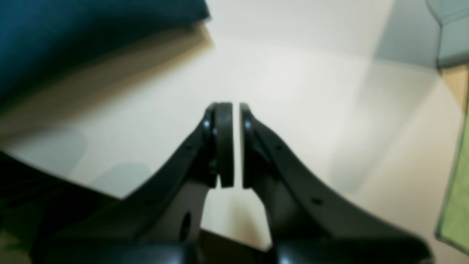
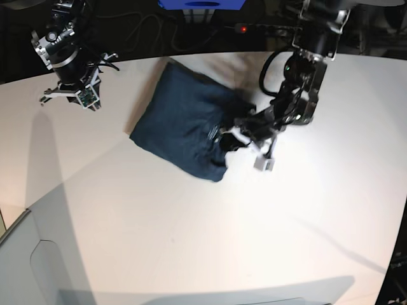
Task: Fold the T-shirt properly
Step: 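Push the folded shirt with the left gripper to straighten it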
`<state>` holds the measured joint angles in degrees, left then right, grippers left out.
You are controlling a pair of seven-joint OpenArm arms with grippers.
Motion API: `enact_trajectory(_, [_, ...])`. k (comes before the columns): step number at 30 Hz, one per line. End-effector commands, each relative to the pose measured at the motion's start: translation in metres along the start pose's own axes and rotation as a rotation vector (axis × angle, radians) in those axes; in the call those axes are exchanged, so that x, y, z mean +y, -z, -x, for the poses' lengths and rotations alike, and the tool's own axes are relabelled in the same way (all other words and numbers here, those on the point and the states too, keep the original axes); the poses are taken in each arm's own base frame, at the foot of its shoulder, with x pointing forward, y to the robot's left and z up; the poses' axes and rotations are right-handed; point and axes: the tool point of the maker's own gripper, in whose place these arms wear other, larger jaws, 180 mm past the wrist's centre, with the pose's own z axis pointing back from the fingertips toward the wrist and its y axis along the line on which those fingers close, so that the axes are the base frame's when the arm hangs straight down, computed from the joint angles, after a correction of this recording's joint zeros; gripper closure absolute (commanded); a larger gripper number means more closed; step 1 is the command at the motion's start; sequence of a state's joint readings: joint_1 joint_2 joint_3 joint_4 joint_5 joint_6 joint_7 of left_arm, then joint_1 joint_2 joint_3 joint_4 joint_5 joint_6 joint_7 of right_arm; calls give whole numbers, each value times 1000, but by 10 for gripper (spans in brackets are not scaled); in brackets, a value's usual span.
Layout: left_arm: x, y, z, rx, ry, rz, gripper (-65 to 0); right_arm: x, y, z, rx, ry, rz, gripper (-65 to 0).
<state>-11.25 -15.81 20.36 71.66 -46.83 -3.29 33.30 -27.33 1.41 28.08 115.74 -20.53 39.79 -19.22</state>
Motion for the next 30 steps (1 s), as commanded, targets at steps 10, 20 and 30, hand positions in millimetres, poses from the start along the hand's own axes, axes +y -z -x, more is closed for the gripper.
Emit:
enact_trajectory(10, [-84, 74, -30, 257, 799, 31, 0, -40, -27, 25, 50, 82, 163, -1])
enact_trajectory(20, [-150, 107, -7, 343, 1268, 103, 0, -49, -40, 44, 101, 114, 211, -1])
enact_trajectory(30, [-164, 98, -19, 341, 1341, 63, -258, -43, -38, 43, 95, 139, 206, -1])
